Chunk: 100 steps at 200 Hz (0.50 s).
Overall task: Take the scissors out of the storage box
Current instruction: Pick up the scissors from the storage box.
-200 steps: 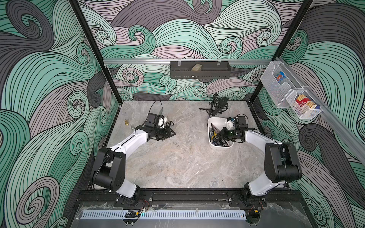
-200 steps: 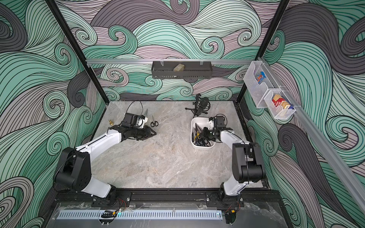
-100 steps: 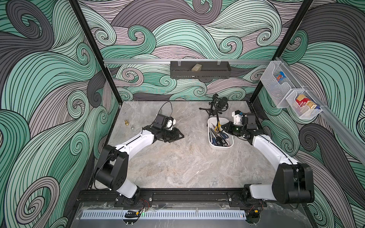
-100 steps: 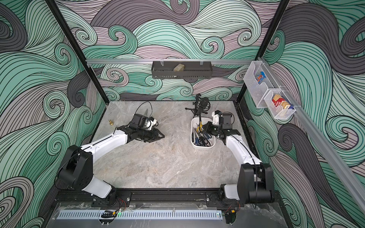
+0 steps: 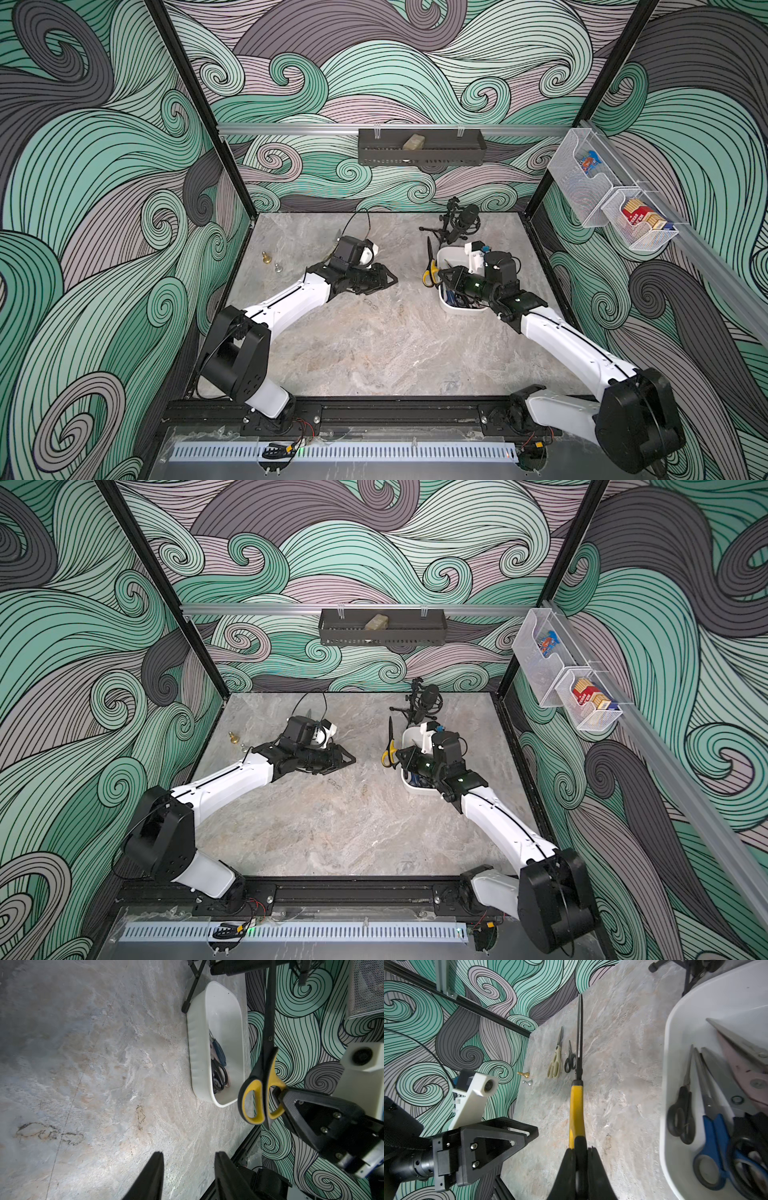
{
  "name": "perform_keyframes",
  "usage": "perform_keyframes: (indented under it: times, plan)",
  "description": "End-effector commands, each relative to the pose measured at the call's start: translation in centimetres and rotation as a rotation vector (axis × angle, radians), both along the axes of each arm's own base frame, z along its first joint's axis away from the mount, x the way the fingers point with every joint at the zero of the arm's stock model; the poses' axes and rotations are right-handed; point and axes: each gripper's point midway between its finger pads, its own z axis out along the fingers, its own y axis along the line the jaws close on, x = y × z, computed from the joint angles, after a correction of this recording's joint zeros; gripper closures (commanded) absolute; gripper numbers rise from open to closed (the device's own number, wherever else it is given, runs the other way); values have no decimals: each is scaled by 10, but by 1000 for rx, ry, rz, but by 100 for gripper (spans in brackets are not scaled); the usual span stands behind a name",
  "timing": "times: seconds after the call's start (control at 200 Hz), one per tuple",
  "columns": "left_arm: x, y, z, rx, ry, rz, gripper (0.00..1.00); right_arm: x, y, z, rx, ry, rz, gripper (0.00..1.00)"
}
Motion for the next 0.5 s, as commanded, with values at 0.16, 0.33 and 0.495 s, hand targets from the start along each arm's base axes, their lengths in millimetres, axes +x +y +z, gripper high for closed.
perform_keyframes:
  times: [0.16,0.33,0.495]
  plan:
    - [0,-15,19,-21,-50,-46,58,9,30,29,85,-87,22,100]
    - [0,-22,23,-9,-66,-63,59,6,43,30,80,-92,45,100]
    - [-2,-28,18,10,-68,-80,59,4,51,30,97,-89,59,100]
